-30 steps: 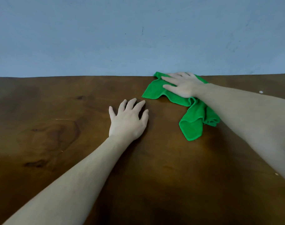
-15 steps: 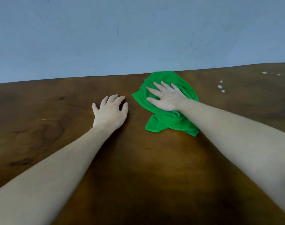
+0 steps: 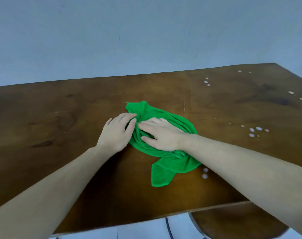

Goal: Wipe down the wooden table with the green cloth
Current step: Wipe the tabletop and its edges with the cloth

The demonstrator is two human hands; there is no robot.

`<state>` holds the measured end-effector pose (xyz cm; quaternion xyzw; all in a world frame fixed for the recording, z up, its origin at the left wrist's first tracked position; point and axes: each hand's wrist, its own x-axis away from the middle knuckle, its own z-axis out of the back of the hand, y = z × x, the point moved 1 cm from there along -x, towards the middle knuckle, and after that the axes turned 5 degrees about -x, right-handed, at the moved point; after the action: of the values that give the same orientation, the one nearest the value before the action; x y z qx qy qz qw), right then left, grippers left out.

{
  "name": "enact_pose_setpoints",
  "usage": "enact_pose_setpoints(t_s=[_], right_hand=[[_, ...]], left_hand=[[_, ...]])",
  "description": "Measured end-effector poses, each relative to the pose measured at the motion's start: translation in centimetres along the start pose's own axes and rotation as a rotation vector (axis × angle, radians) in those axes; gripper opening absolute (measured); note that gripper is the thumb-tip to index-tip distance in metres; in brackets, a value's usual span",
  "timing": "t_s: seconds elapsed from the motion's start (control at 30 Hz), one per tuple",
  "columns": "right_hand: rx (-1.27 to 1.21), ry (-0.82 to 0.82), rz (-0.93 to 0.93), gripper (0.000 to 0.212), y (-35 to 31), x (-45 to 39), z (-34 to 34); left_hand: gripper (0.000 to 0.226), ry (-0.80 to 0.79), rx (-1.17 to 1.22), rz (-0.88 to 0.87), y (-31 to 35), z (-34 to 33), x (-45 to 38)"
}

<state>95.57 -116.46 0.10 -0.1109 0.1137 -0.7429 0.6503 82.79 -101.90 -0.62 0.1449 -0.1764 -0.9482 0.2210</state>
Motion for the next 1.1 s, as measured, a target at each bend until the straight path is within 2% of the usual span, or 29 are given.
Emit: enact_pose_setpoints(t_s=[0.1,0.23,0.3,0.57,0.8,0.9,1.03,1.1], right_hand=[[0.011,0.048,-0.096,0.06,-0.5,2.4,-0.3],[0.088,-0.023,-0.337,0.067,-1.5,3.6,-1.2],[0.078,-0.034,-0.388,0.069,-2.9,4.0,-1.7],[0.084,-0.065,-0.22,0.063,-10.6,8.9,-4.4],[0.105,-0.112,-0.144,0.054,-10.4,13.8,-4.2],[0.117,-0.06,-0.18,0.055,-8.9,16.4,-3.8],[0.133,0.105,-0.392,0.063,-7.2,19.5,-3.7],[0.109,0.089,-0.457,0.065,-7.4,19.4,-3.8]], left_hand=[[0.041,-0.021,0.022,-0.026,0.7,0.6,3.2],[0.044,-0.052,-0.063,-0.065,0.6,1.0,7.0],[0.045,-0.051,-0.063,-0.077,0.6,1.1,8.6],[0.039,-0.017,0.015,-0.101,0.8,1.9,13.3],[0.043,-0.079,-0.053,-0.083,2.4,1.8,15.4],[0.042,-0.103,-0.055,-0.084,3.1,1.9,16.0],[0.042,-0.129,-0.064,-0.078,3.7,2.1,16.2],[0.042,-0.147,-0.072,-0.07,4.1,1.9,16.2]])
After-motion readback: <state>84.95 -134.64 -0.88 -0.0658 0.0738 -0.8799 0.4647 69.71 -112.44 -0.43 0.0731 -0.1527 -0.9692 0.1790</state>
